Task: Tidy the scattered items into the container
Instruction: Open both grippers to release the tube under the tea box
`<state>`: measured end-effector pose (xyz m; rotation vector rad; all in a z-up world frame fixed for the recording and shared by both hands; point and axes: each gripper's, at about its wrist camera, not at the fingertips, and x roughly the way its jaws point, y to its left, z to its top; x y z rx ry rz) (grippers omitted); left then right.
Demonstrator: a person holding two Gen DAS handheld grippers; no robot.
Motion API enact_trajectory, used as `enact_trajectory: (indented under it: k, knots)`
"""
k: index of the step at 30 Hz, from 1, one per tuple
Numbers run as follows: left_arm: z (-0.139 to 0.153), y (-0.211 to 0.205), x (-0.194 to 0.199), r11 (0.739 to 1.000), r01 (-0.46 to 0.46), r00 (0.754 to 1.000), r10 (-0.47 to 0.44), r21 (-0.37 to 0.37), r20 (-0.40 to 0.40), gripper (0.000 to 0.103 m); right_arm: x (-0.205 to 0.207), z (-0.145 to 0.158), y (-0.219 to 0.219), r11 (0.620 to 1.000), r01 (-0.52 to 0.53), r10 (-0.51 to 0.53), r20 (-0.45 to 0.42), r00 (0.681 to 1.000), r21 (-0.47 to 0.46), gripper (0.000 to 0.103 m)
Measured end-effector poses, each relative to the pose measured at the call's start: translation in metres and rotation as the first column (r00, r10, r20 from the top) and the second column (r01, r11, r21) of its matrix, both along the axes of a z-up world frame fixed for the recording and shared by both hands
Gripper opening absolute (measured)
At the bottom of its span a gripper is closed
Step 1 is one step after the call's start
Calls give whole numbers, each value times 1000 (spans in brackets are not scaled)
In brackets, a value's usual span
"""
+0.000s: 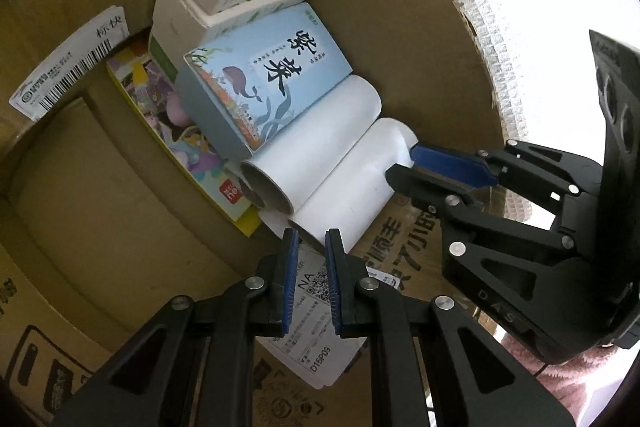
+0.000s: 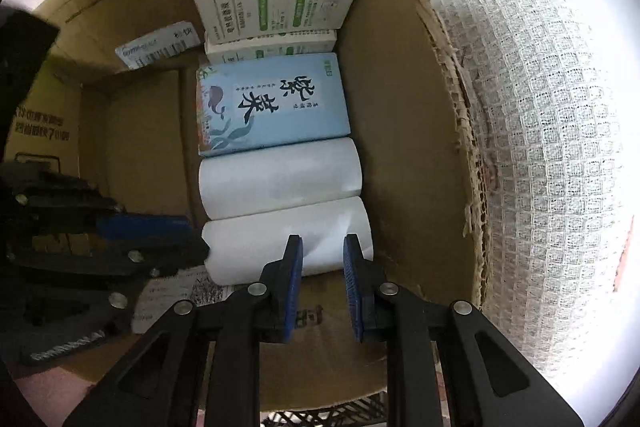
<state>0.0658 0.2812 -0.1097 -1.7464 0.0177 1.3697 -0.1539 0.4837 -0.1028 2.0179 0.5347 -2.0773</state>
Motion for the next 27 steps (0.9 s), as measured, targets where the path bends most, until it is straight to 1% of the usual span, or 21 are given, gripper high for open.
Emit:
enact_trajectory:
  k: [1,4,9,15,20,22,27]
  knots:
    - [-1,-2,1,1000,-5,1000,5,0,3,15,-13,8,4,1000,-9,9,2,1000,0,17]
    - [-3,-8,5,1000,-8,1000,8,-1,11,15,-17,7,3,1000,-28,28,3,1000,7,17]
    - [-3,-17,17,1000,5,1000,-5,-6,-4,15,-21,-4,-6,997,-64,64,-5,998,31,17]
    - [-4,-32,26,1000,-6,1000,6,-17,-4,15,-36,-18,-11,997,-64,64,-6,998,32,16]
    - [-1,-46,33,1000,-22,1000,22,-8,-5,15,-42,-15,-10,998,-55,55,-1,999,33,17]
    - [2,-51,38,1000,-16,1000,16,-6,-13,15,-44,-11,-8,998,-38,38,0,999,58,17]
    - [13,-68,50,1000,-19,999,19,11,-39,15,-37,4,-13,993,-78,82,-30,996,91,17]
